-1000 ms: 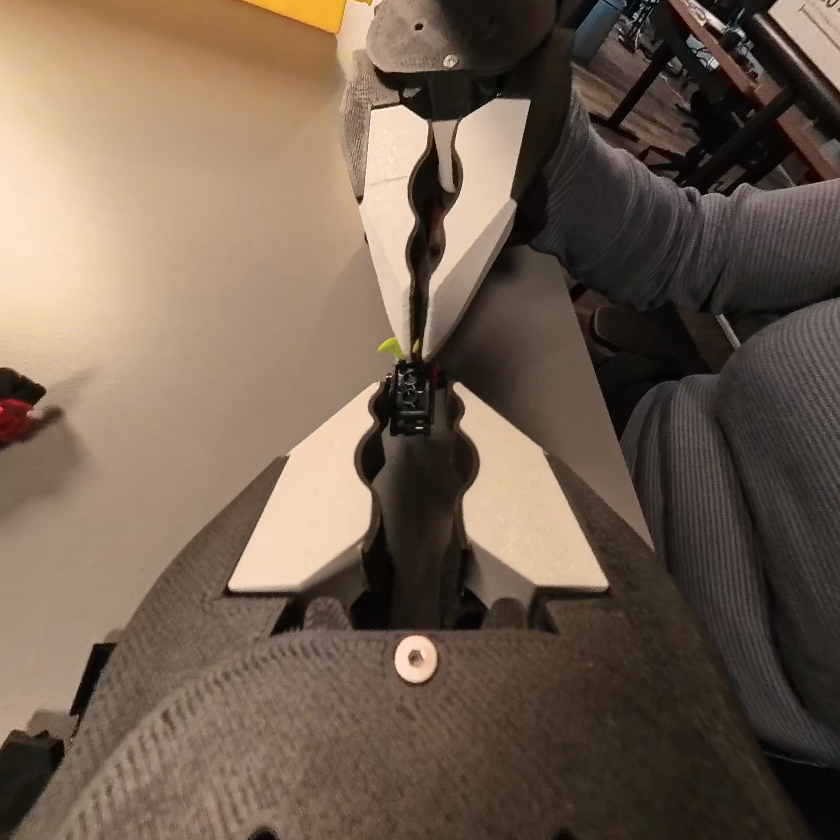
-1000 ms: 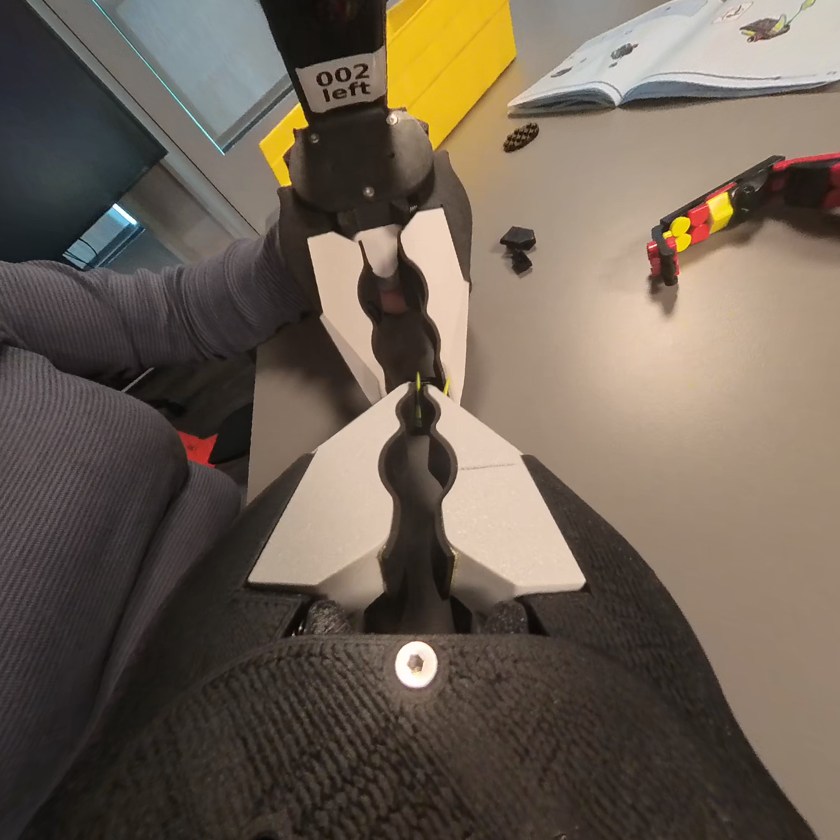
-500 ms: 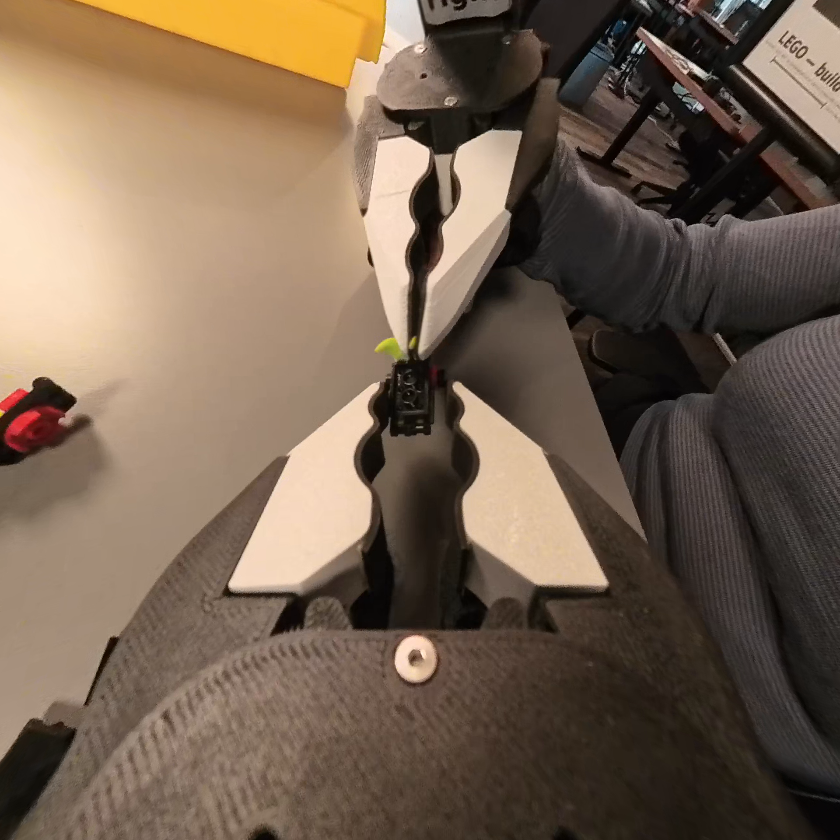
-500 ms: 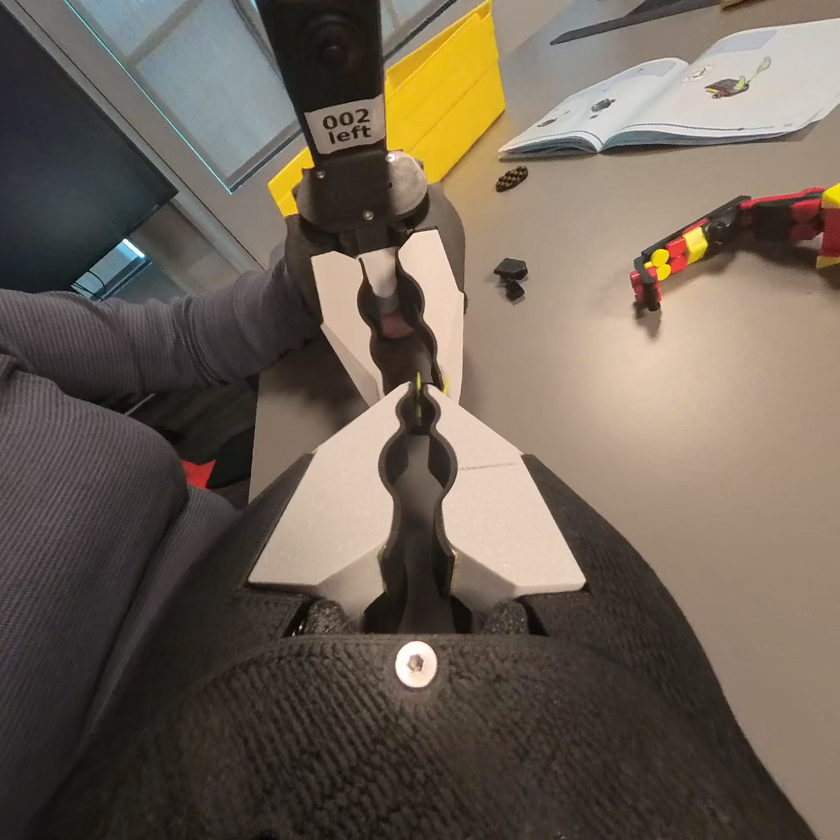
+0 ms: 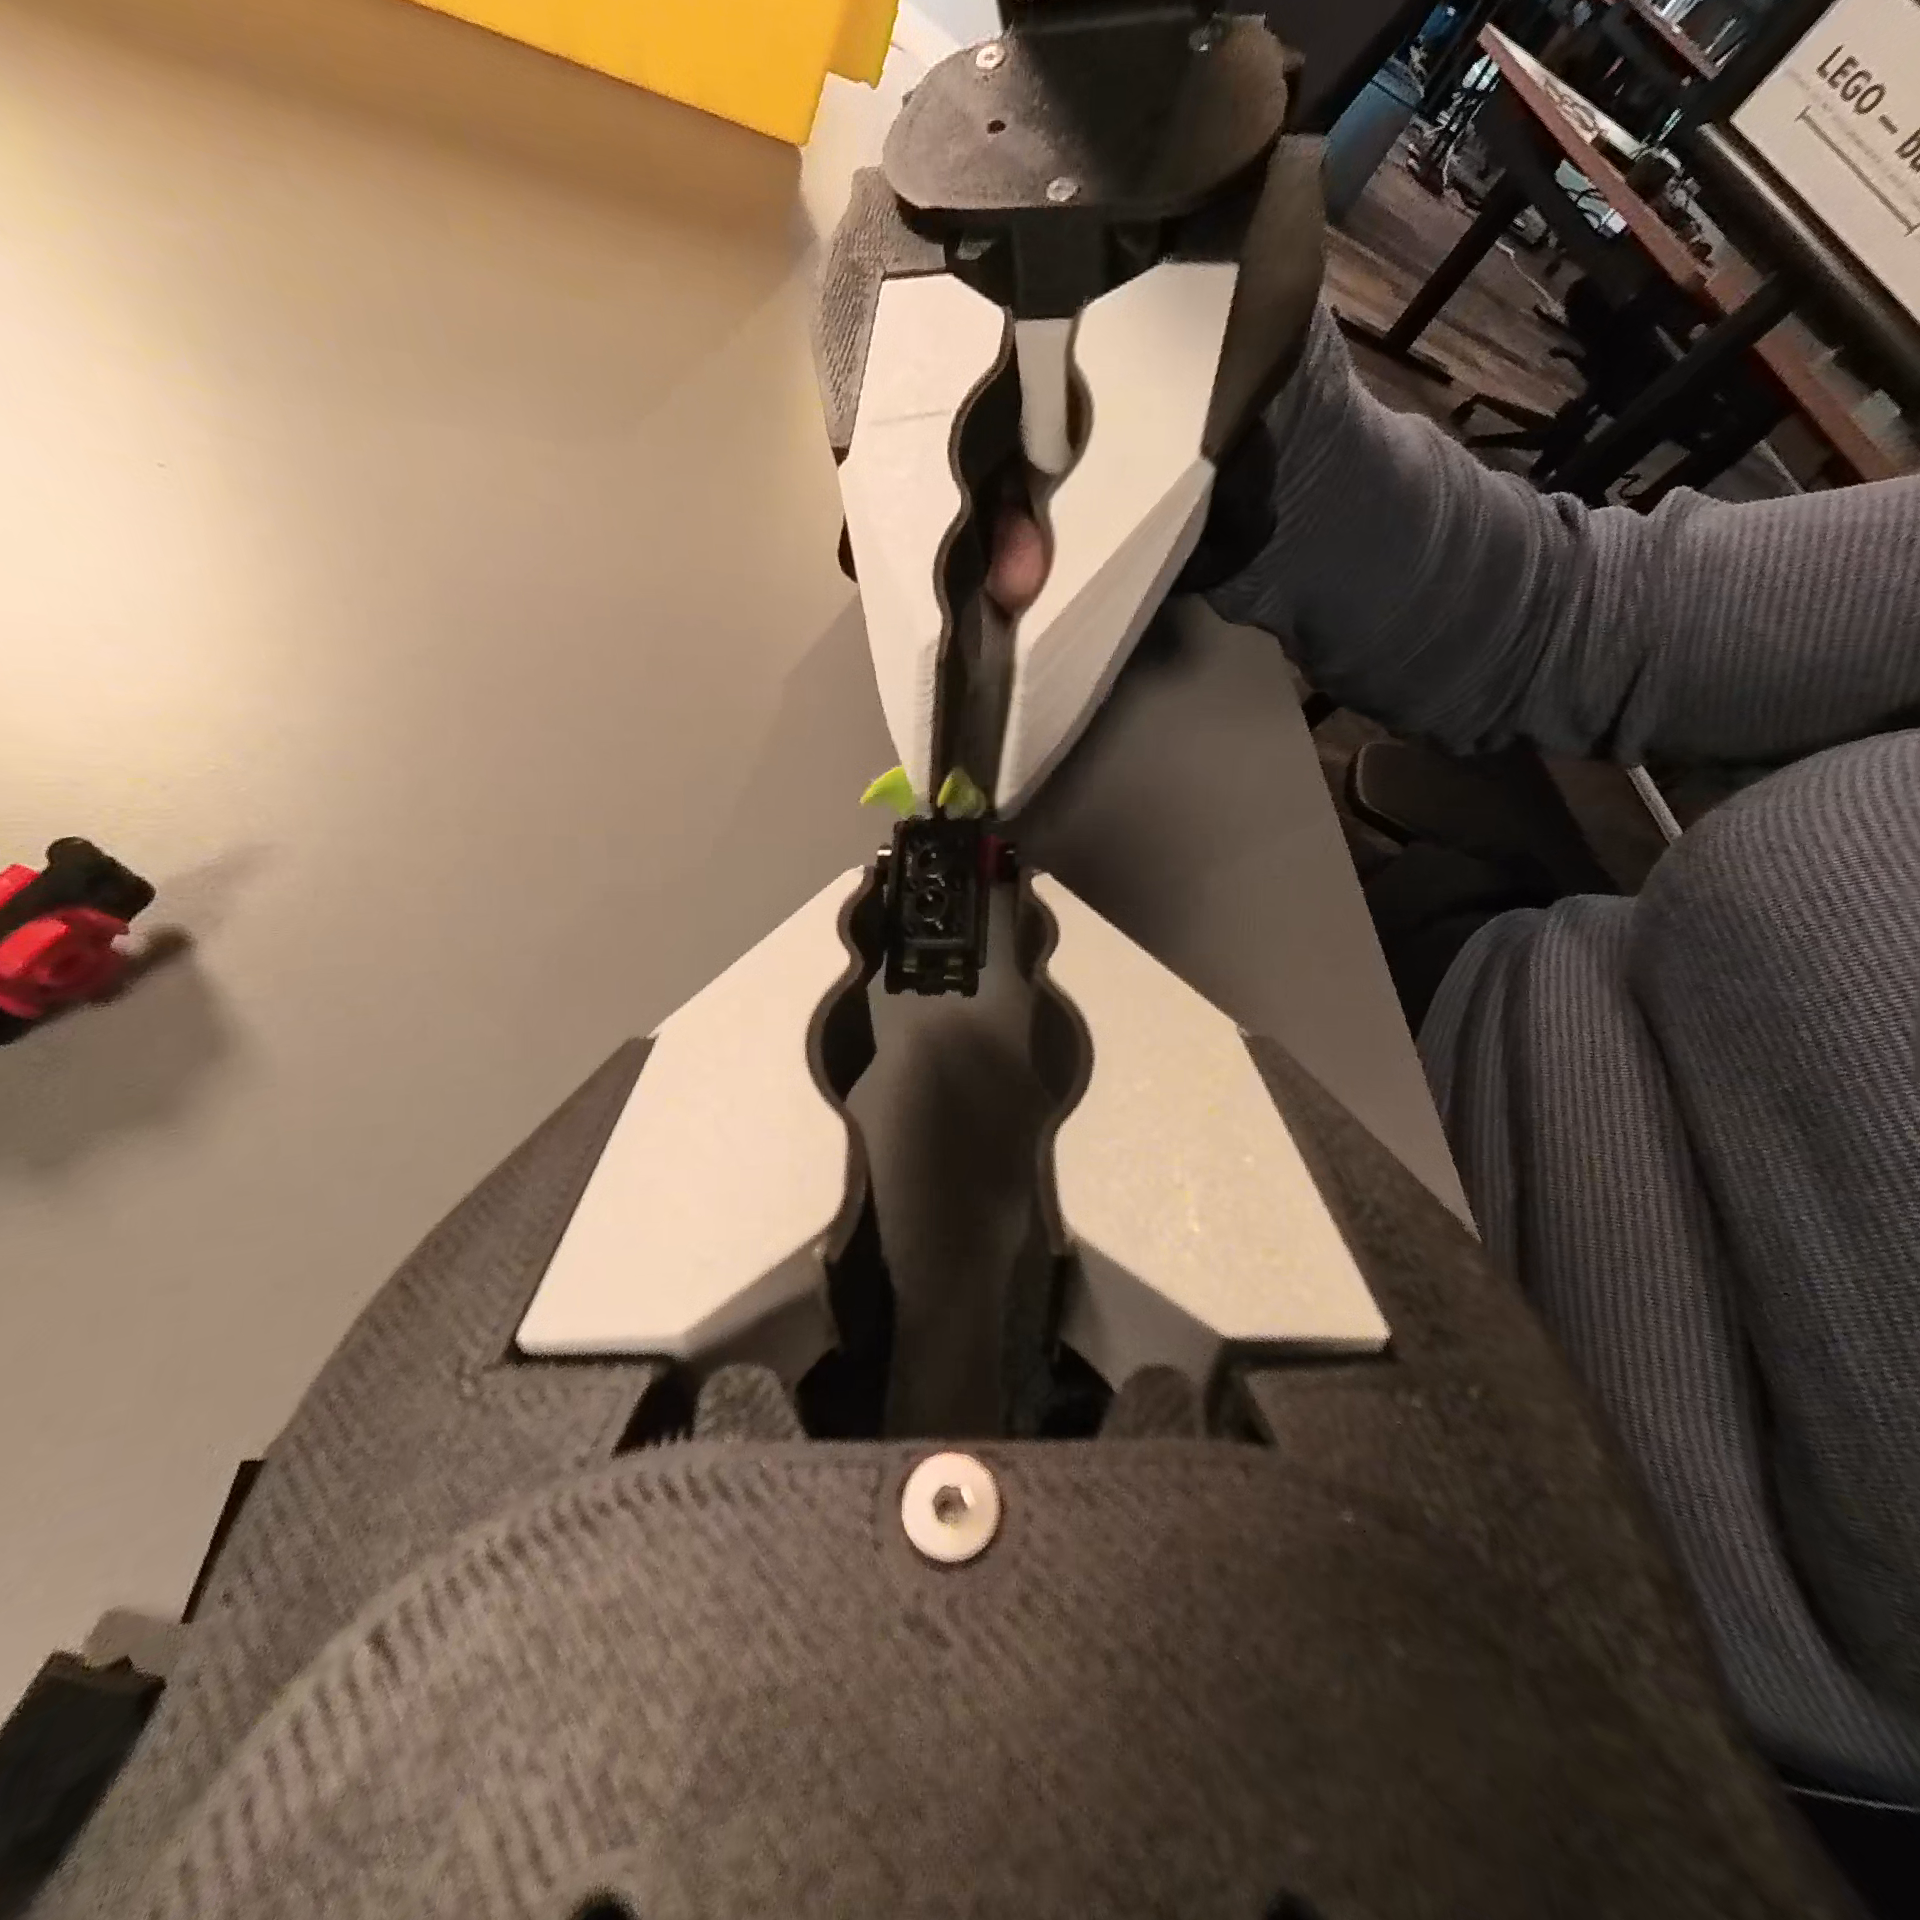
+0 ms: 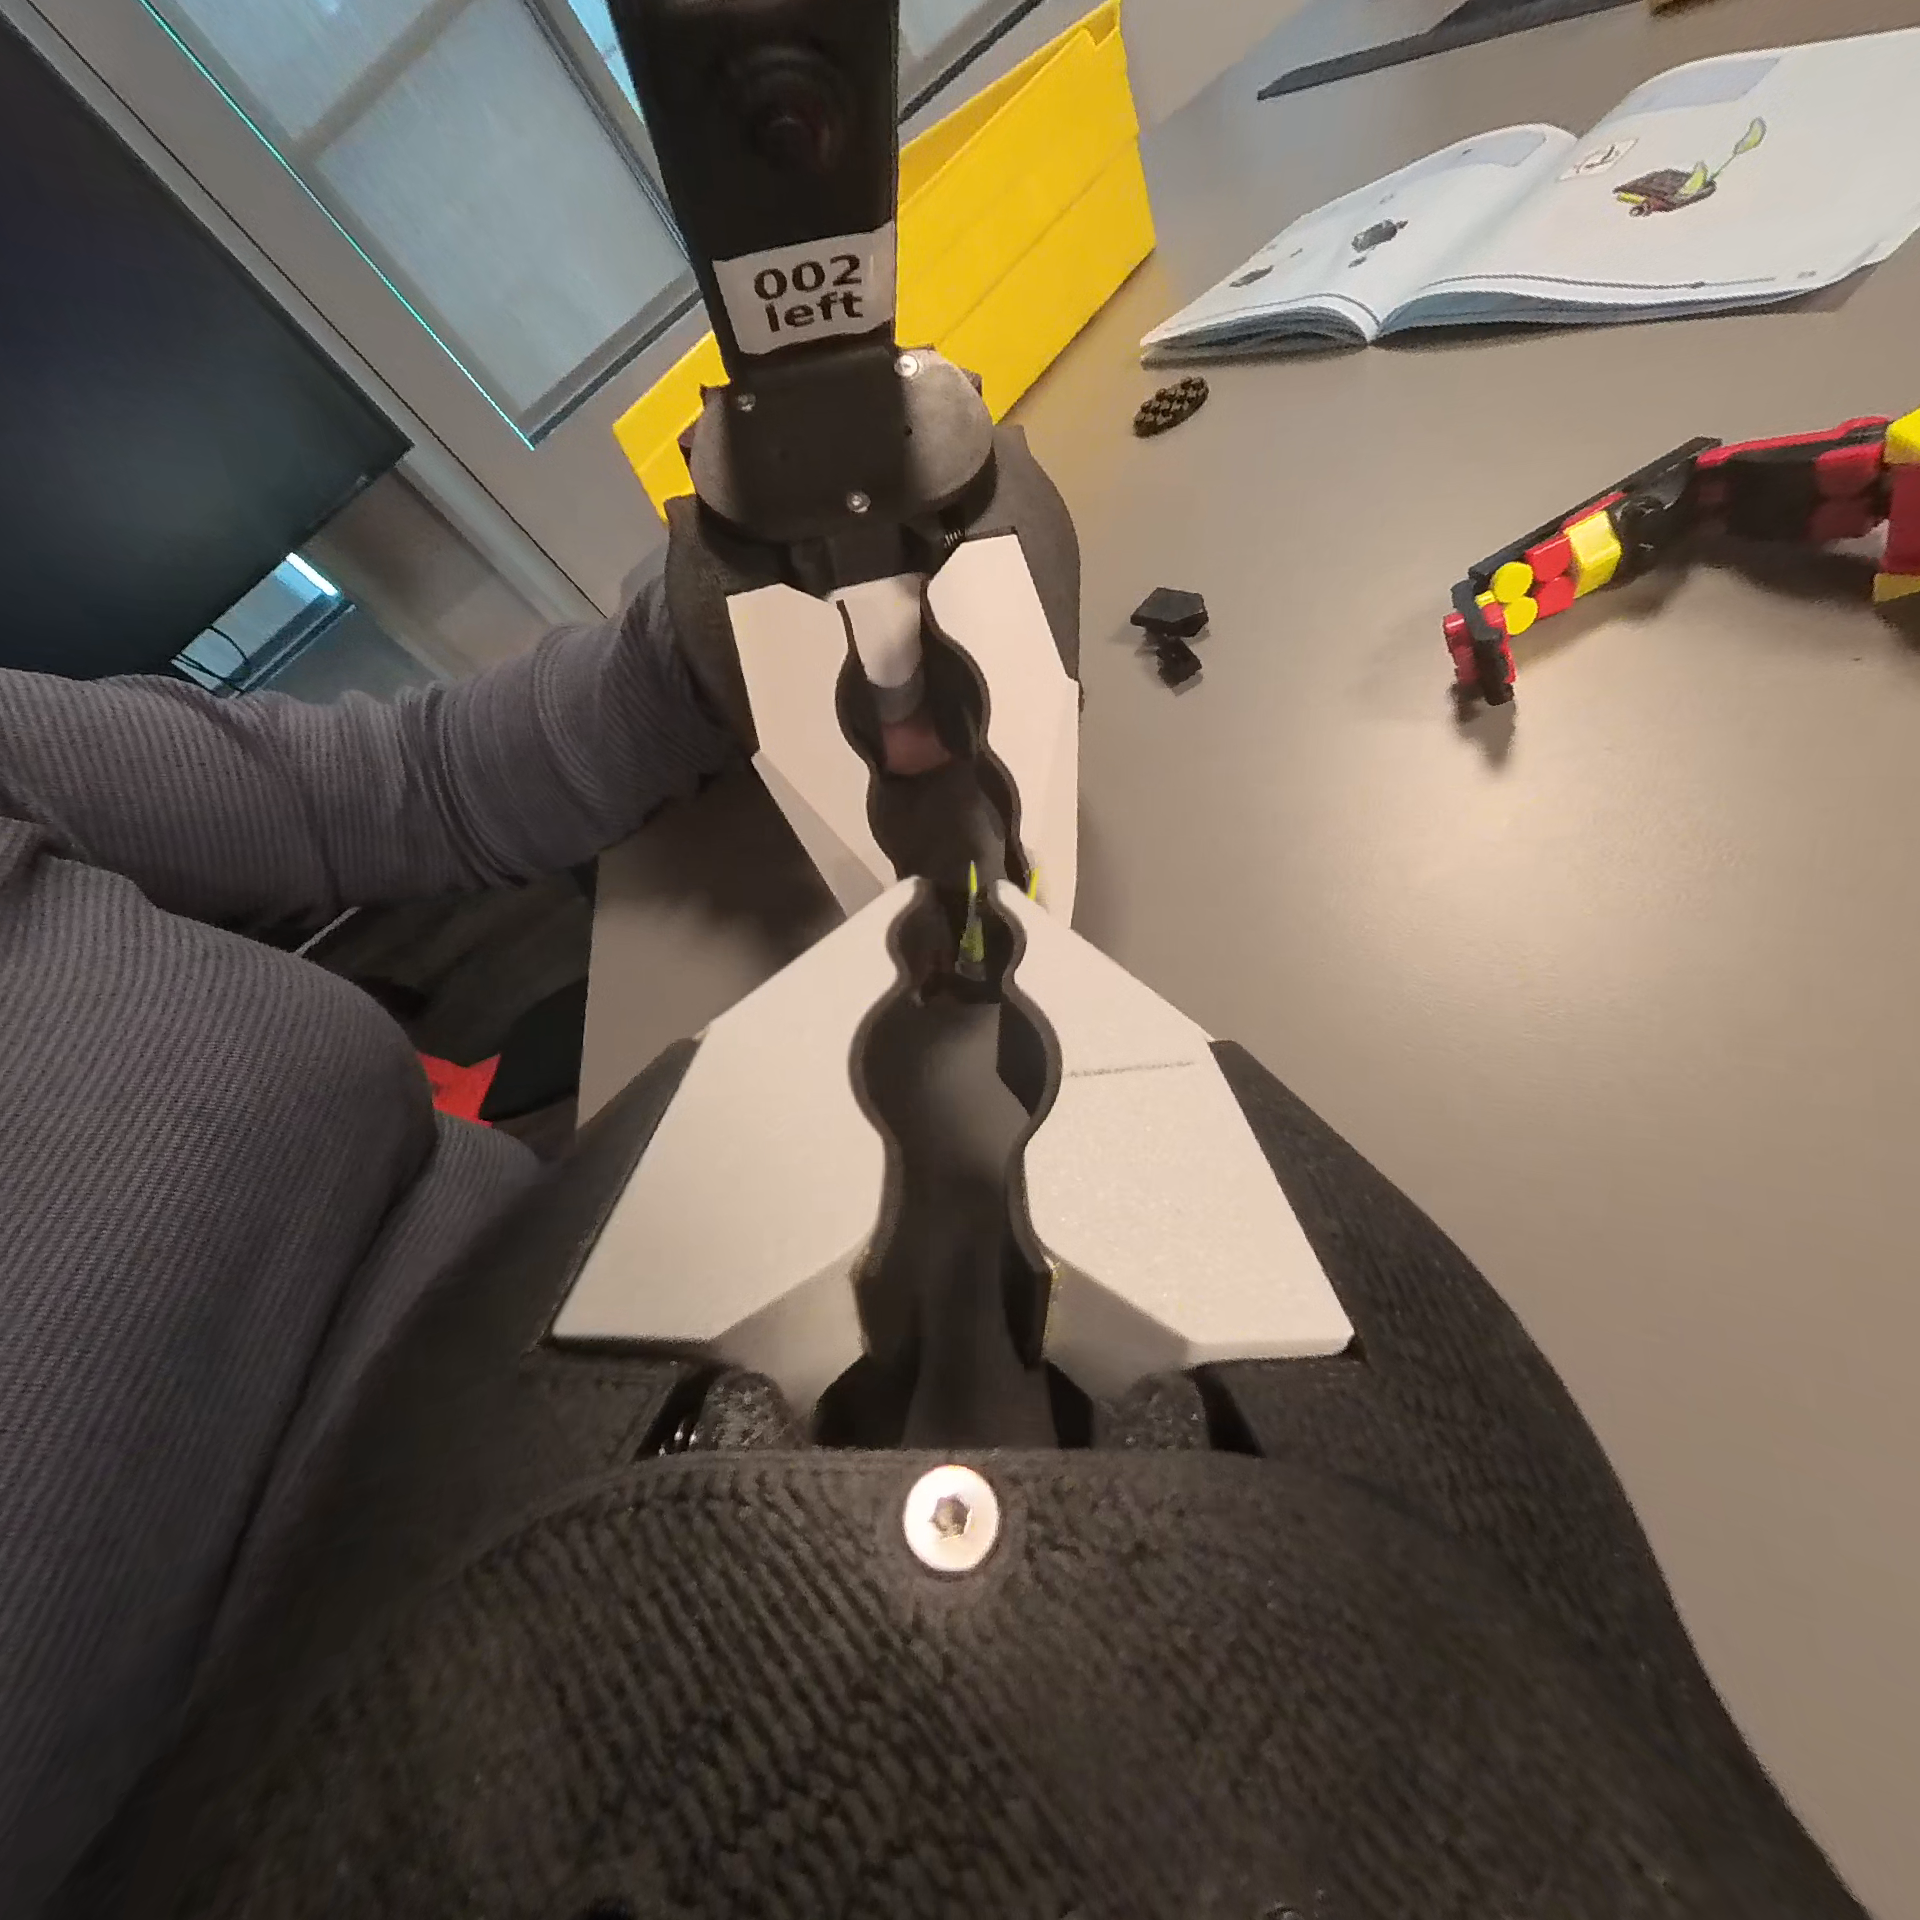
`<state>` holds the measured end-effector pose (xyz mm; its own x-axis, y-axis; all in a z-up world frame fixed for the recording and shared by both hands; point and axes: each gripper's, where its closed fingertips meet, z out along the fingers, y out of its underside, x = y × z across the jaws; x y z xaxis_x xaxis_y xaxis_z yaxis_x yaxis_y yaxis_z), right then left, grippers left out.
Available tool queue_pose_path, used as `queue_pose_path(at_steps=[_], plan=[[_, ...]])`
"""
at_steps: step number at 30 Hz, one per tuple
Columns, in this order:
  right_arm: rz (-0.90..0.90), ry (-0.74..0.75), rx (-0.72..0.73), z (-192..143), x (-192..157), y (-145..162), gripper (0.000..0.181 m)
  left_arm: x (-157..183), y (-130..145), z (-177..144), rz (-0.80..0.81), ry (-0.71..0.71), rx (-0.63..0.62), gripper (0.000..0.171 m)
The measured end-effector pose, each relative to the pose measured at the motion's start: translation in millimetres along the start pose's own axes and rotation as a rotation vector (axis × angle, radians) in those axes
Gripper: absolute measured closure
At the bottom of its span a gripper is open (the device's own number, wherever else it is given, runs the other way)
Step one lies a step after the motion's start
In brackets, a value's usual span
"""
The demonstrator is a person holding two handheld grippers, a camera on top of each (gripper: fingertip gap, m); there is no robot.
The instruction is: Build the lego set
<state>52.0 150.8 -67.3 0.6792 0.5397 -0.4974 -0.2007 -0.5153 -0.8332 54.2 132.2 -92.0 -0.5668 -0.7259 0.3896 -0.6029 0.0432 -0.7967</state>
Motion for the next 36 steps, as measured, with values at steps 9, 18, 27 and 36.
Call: queue_pose_path(at_steps=[9, 18, 27, 36], plan=[[-0.022, -0.019, 0.063, -8.6, -2.8, -8.1, 0.173, -0.8, 2.4, -0.3, -0.001, -0.006, -0.014, 0.148], [-0.253, 0.094, 0.066, -16.9, 1.5, -12.3, 0.15, 3.5, 3.2, -0.7, -0.004, 0.024, -0.017, 0.148], [-1.226, 0.347, -0.042, 13.2, -23.3, 10.5, 0.129, 33.7, 7.1, -7.1, -0.115, 0.298, -0.031, 0.148], [-1.263, 0.332, -0.082, 18.1, -22.5, 20.1, 0.148, 36.1, 9.9, -6.7, -0.12, 0.316, -0.05, 0.147]])
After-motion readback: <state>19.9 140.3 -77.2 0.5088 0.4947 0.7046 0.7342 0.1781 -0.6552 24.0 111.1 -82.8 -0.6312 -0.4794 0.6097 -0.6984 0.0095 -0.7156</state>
